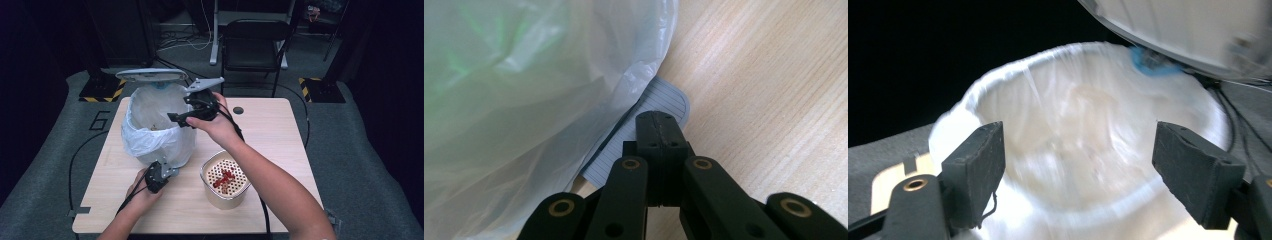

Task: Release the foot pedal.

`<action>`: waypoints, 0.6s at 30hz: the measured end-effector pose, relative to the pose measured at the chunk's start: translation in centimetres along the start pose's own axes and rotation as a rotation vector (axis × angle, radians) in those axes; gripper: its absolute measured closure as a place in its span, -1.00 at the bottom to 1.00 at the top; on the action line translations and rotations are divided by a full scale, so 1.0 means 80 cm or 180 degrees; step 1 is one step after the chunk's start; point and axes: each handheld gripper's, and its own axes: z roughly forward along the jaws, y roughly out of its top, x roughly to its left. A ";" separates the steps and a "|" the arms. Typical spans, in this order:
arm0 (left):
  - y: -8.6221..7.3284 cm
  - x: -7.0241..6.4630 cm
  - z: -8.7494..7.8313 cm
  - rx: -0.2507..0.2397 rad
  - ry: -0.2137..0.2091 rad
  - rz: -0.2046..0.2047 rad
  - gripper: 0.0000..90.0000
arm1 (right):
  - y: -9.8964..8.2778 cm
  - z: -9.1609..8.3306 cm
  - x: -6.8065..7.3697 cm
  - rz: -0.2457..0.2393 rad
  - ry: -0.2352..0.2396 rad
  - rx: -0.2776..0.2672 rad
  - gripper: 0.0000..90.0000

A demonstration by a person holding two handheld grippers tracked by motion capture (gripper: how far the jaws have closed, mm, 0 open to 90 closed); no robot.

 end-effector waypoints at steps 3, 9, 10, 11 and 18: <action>-0.001 -0.002 -0.004 -0.0029 -0.0129 -0.0170 1.00 | -0.018 -0.026 -0.010 0.0003 -0.0064 -0.0009 -0.51; -0.003 -0.006 -0.020 -0.0142 -0.0320 -0.0332 0.64 | -0.049 -0.065 -0.038 0.0027 -0.0377 -0.0012 -0.51; -0.001 -0.006 -0.024 -0.0168 -0.0329 -0.0249 0.60 | -0.054 -0.070 -0.042 0.0044 -0.0401 -0.0018 -0.51; 0.000 -0.008 -0.026 -0.0186 -0.0334 -0.0234 0.55 | -0.059 -0.074 -0.045 0.0064 -0.0410 -0.0020 -0.51; 0.005 -0.009 -0.032 -0.0146 -0.0521 -0.0283 0.23 | -0.097 -0.102 -0.059 0.0067 -0.0538 -0.0005 -0.51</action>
